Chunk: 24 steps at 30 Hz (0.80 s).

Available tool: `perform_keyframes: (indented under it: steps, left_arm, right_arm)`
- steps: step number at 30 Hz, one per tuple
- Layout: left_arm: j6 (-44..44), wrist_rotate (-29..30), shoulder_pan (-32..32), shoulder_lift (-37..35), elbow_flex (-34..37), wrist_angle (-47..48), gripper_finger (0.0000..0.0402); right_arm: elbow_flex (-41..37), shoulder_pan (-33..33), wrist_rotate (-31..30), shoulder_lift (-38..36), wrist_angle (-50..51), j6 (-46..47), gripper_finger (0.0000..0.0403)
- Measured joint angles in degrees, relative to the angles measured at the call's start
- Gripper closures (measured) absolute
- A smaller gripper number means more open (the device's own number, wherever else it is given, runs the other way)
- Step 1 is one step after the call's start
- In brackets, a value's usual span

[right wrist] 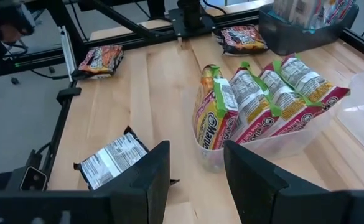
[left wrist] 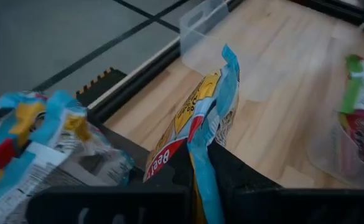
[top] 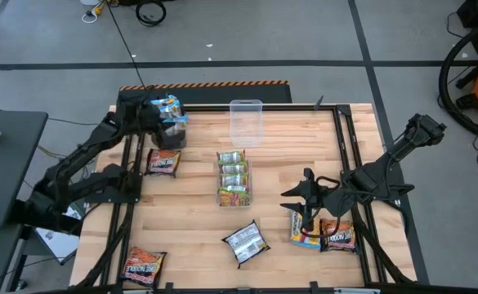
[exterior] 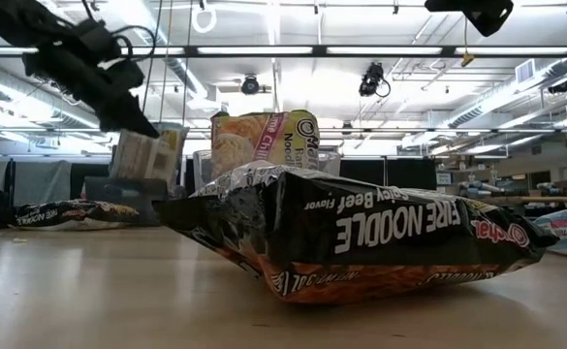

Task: Sort Maruchan noodles
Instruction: Put the blue noodle pack into the black bin

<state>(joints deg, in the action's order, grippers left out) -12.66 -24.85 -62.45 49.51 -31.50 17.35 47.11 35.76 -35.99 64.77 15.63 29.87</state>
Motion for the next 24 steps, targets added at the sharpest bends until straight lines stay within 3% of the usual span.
perform_keyframes:
  steps: [4,12,19,24]
  left_arm:
    - [0.55,-3.13,-4.14,3.87,-0.01,-3.02,0.0377]
    - [3.49,-2.83,-9.07,9.71,-0.01,-6.61,0.0377]
    - [4.57,0.14,-9.69,13.08,-0.01,-7.67,0.0377]
    - [3.60,6.99,-9.66,13.49,-0.01,-8.03,0.0358]
  right_arm:
    - [0.00,0.64,0.31,0.00,0.03,0.07,0.0247]
    - [0.00,1.98,1.51,0.00,0.95,0.00,0.0247]
    - [0.00,1.98,1.51,0.00,1.30,-0.41,0.0247]
    - [0.00,1.96,1.51,0.00,1.34,-1.46,0.0247]
